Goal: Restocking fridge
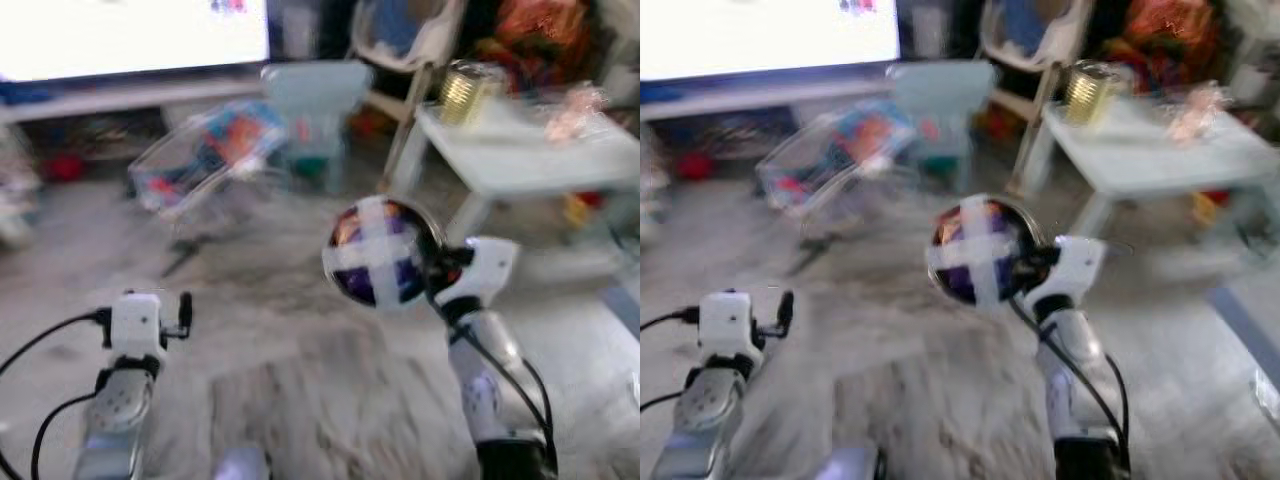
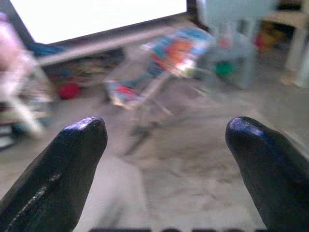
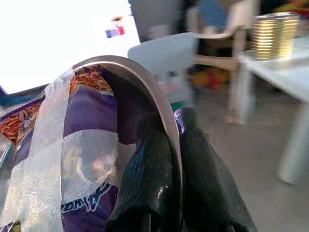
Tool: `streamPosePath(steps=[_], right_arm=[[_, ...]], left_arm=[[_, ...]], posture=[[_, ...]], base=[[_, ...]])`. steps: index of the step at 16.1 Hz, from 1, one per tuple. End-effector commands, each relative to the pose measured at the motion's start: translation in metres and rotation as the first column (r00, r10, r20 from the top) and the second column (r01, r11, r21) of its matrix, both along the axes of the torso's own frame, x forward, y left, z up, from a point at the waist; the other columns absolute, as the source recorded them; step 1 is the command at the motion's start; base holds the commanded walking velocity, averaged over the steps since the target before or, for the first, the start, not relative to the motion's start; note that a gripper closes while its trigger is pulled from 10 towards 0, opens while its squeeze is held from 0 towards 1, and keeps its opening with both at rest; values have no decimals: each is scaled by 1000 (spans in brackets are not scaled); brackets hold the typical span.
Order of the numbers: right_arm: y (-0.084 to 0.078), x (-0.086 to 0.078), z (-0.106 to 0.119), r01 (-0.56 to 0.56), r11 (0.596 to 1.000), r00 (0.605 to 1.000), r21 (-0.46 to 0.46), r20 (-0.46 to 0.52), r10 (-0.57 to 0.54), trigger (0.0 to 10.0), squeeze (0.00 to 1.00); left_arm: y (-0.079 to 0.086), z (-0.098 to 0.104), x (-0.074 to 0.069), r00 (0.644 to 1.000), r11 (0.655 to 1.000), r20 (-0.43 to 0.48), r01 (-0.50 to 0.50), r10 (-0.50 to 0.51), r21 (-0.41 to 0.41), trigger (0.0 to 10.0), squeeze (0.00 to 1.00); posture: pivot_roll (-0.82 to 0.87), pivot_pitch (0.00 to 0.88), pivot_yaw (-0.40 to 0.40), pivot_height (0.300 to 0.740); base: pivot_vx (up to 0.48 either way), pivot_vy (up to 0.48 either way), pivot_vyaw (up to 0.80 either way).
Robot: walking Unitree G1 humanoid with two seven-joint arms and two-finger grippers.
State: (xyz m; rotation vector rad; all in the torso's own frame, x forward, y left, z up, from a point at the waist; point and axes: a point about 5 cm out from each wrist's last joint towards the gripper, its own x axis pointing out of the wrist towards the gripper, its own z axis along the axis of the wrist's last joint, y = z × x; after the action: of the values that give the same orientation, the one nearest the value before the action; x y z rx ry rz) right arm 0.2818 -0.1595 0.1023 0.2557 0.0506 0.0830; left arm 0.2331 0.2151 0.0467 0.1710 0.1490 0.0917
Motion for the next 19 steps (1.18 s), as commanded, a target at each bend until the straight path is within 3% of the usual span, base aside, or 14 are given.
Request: streamPosePath(steps=[1,4,7,19], right_arm=[[-8,-1,6,23,999,999,-22,34,-23,10000,0],[-9,-1,6,35,999,999,-20,40,-34,10000,0],[-10,-4,6,50,999,998,-20,40,-49,10000,0],[-12,1,8,17,998,999,-65,48,-14,10000,0]], left_arm=[[-10,-1,0,1000,1000,1,16,-16,1,10000,0],[-19,-2,3,999,999,0,47,-47,-3,10000,0],[-18,1,9,998,998,6,58,-58,-3,10000,0],[-24,-3,9,999,998,5,49,-49,-29,10000,0]], posture=[[94,0,-48,740],[83,3,-31,740],[70,7,-21,740],[67,5,-42,740]], base=[[0,0,800],[0,0,800],[0,0,800],[0,0,800]])
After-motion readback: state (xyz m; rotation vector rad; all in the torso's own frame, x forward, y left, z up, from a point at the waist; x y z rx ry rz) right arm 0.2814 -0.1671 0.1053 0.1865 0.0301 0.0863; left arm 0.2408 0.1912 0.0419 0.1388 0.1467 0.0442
